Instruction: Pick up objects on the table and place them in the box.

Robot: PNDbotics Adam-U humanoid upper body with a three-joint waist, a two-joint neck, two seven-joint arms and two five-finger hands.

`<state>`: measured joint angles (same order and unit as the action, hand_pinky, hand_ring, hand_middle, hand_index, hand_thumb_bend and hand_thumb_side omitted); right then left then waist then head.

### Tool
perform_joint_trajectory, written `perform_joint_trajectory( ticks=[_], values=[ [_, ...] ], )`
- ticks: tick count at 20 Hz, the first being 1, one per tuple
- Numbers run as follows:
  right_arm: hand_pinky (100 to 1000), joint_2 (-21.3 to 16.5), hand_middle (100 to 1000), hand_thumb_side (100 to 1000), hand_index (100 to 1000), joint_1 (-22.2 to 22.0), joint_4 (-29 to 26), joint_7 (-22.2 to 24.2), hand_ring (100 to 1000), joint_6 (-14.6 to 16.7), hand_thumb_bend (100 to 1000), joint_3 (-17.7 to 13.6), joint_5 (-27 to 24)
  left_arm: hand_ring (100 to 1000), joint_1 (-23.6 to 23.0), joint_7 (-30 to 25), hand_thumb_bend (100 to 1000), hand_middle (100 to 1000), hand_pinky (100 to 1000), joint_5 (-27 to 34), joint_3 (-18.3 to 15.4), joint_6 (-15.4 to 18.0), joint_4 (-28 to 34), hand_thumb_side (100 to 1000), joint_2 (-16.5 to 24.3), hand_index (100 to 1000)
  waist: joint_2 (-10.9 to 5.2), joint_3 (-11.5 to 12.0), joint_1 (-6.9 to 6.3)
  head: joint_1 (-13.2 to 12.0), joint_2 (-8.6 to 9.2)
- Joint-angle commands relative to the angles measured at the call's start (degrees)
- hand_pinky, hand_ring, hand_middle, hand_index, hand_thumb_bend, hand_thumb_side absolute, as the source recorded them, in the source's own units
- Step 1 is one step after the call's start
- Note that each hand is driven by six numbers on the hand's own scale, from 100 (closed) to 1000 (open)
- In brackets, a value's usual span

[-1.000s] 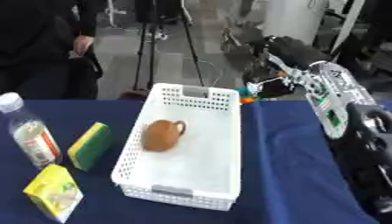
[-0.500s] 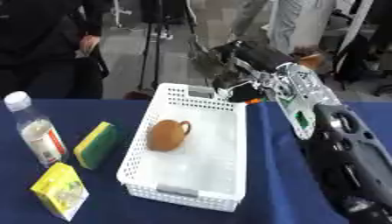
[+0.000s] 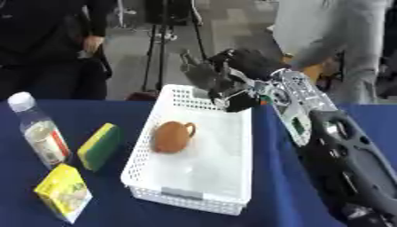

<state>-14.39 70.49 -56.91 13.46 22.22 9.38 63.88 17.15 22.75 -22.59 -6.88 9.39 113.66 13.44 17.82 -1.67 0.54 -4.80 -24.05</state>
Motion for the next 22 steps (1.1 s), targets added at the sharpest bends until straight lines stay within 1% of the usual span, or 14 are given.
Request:
perform_joint_trajectory(
  ticks=[1, 2, 3, 4, 6, 7, 8, 9, 10, 11, 14, 17, 19, 22],
  values=[
    [410, -0.88, 307, 398, 503, 1.01, -0.47, 0.21, 452, 1.1, 100, 0.22, 0.99, 737, 0.72, -0.16, 100, 545, 882, 0.24, 0.06, 0.02, 0.94, 807, 0.24, 724, -1.14, 0.14, -0.21, -0.17, 0.55],
    [410, -0.87, 307, 398, 503, 0.93, -0.39, 0.68, 452, 1.84, 100, 0.49, 1.17, 737, 0.72, -0.17, 100, 545, 882, 0.25, 0.07, 0.02, 0.94, 807, 0.23, 724, -1.11, 0.14, -0.25, -0.18, 0.55],
    [476, -0.88, 377, 482, 581, 0.88, -0.37, 1.18, 500, 2.5, 100, 0.63, 1.31, 737, 0.73, -0.18, 100, 545, 882, 0.25, 0.07, 0.02, 0.94, 806, 0.22, 724, -1.09, 0.13, -0.27, -0.19, 0.55],
    [510, -0.94, 395, 541, 616, 0.82, -0.37, 2.02, 528, 3.48, 100, 0.93, 1.53, 737, 0.75, -0.19, 100, 545, 882, 0.24, 0.07, 0.03, 0.94, 807, 0.23, 724, -1.05, 0.12, -0.27, -0.21, 0.52],
    [574, -1.09, 461, 649, 687, 0.7, -0.38, 3.91, 602, 5.24, 100, 1.15, 1.76, 737, 0.77, -0.19, 100, 545, 882, 0.24, 0.07, 0.04, 0.94, 806, 0.24, 724, -0.99, 0.07, -0.29, -0.27, 0.49],
    [641, -1.15, 535, 710, 752, 0.66, -0.39, 4.93, 680, 6.01, 100, 1.15, 1.72, 737, 0.78, -0.19, 100, 545, 882, 0.24, 0.06, 0.04, 0.94, 806, 0.24, 724, -0.98, 0.06, -0.3, -0.29, 0.47],
    [641, -1.19, 535, 710, 752, 0.6, -0.33, 6.11, 680, 6.86, 100, 1.18, 1.55, 737, 0.78, -0.19, 100, 545, 882, 0.23, 0.06, 0.03, 0.94, 806, 0.25, 724, -0.95, 0.03, -0.3, -0.29, 0.45],
    [718, -1.22, 612, 755, 802, 0.58, -0.35, 7.14, 762, 7.51, 100, 1.13, 1.29, 737, 0.79, -0.19, 100, 545, 882, 0.23, 0.05, 0.03, 0.94, 806, 0.25, 724, -0.94, 0.02, -0.31, -0.3, 0.45],
    [746, -1.17, 649, 769, 815, 0.47, -0.06, 8.94, 792, 8.91, 100, 1.44, 0.87, 737, 0.8, -0.19, 100, 545, 883, 0.23, 0.05, 0.03, 0.94, 806, 0.25, 724, -0.93, 0.04, -0.3, -0.32, 0.45],
    [759, -1.19, 660, 773, 821, 0.46, 0.13, 10.75, 805, 10.15, 100, 1.4, 0.25, 737, 0.8, -0.18, 100, 545, 883, 0.23, 0.03, 0.02, 0.94, 806, 0.25, 724, -0.93, 0.04, -0.31, -0.35, 0.45],
    [771, -1.33, 660, 766, 813, 0.49, -0.1, 14.78, 815, 12.35, 100, 1.17, -1.85, 737, 0.77, -0.14, 100, 545, 883, 0.19, 0.0, 0.0, 0.94, 807, 0.24, 724, -0.89, 0.0, -0.29, -0.47, 0.46],
    [778, -1.52, 671, 766, 813, 0.53, -0.61, 16.94, 822, 13.29, 100, 1.4, -3.26, 737, 0.8, -0.17, 100, 545, 883, 0.17, 0.01, -0.01, 0.94, 808, 0.21, 724, -0.82, -0.1, -0.27, -0.54, 0.52],
    [790, -1.6, 699, 782, 817, 0.52, -0.96, 17.77, 838, 13.59, 100, 1.59, -3.81, 737, 0.83, -0.19, 100, 545, 883, 0.17, 0.03, -0.01, 0.94, 808, 0.21, 724, -0.78, -0.12, -0.26, -0.61, 0.54],
    [796, -1.69, 699, 788, 817, 0.53, -1.44, 18.49, 844, 14.05, 100, 1.8, -4.55, 737, 0.79, -0.22, 100, 545, 884, 0.14, 0.03, -0.04, 0.94, 808, 0.21, 724, -0.73, -0.19, -0.26, -0.66, 0.6]
  ],
)
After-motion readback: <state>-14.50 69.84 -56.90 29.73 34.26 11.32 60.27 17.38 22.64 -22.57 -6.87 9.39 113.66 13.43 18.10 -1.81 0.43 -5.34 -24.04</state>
